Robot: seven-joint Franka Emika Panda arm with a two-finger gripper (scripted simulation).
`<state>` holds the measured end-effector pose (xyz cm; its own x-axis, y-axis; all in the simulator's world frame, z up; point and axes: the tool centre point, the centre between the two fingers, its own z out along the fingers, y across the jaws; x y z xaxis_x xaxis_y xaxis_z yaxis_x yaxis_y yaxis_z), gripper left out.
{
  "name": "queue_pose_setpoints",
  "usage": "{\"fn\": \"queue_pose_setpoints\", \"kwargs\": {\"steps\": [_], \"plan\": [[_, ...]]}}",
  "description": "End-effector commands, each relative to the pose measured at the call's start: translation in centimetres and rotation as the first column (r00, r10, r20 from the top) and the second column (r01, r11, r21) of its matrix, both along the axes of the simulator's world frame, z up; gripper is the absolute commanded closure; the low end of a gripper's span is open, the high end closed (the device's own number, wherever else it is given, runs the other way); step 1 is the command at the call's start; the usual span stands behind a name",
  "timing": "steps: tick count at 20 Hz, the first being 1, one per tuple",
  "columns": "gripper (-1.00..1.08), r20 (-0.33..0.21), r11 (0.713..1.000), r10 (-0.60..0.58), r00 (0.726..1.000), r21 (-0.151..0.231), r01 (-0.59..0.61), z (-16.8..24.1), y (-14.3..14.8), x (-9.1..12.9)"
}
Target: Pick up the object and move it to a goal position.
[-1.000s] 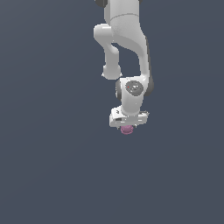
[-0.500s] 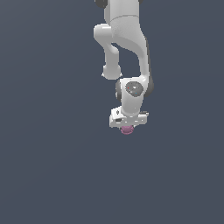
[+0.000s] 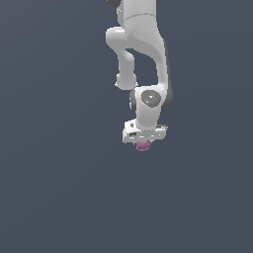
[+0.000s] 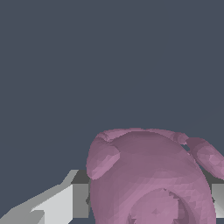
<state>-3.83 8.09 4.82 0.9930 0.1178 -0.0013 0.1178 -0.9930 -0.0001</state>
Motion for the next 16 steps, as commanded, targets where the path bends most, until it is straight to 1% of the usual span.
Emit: {"fn": "queue_pose_setpoints", "kwargs": {"steps": [1,8,16], "plan": [[1.08,0.001,1.000,-0.001,1.000,0.000,0.001,0.8,-0.5,0.0],[1.08,0.001,1.000,-0.001,1.000,0.000,0.001,4.8,-2.7,-0.4],[1.08,0.001,1.000,0.000,1.000,0.001,0.000,12.5,-7.0,-1.2]]}}
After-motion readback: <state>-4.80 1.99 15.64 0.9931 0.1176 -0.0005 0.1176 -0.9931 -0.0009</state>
